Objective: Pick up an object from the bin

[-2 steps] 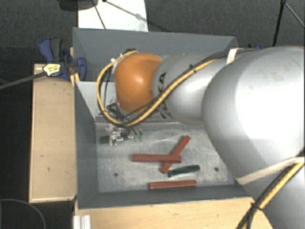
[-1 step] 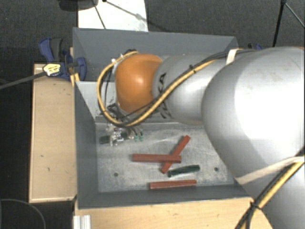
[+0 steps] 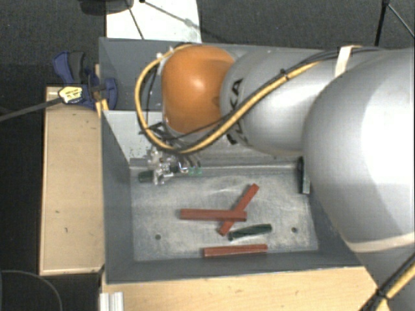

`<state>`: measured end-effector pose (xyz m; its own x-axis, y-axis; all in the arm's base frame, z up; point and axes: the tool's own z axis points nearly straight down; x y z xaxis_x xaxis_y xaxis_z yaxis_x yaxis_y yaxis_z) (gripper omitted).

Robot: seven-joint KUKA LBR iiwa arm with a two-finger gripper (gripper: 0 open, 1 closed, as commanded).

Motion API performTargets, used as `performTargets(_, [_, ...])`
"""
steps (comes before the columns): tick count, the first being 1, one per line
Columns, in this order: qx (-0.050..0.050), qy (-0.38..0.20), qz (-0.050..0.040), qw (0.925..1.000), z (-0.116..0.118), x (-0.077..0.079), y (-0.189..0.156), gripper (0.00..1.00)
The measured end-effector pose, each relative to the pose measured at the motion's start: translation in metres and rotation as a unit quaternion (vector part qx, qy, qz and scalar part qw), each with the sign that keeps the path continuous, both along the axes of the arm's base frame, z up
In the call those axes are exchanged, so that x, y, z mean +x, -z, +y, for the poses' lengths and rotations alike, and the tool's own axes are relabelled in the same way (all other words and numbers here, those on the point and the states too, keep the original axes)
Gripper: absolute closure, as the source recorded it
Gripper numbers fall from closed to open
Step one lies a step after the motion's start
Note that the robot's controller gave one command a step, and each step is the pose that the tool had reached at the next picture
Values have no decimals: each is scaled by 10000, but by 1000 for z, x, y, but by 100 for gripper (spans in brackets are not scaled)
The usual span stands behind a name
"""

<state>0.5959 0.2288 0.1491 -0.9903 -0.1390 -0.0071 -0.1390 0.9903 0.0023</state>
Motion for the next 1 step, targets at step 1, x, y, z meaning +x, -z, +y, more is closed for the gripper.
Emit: performTargets(1, [-4, -44, 8, 10000, -2, 0, -30, 100])
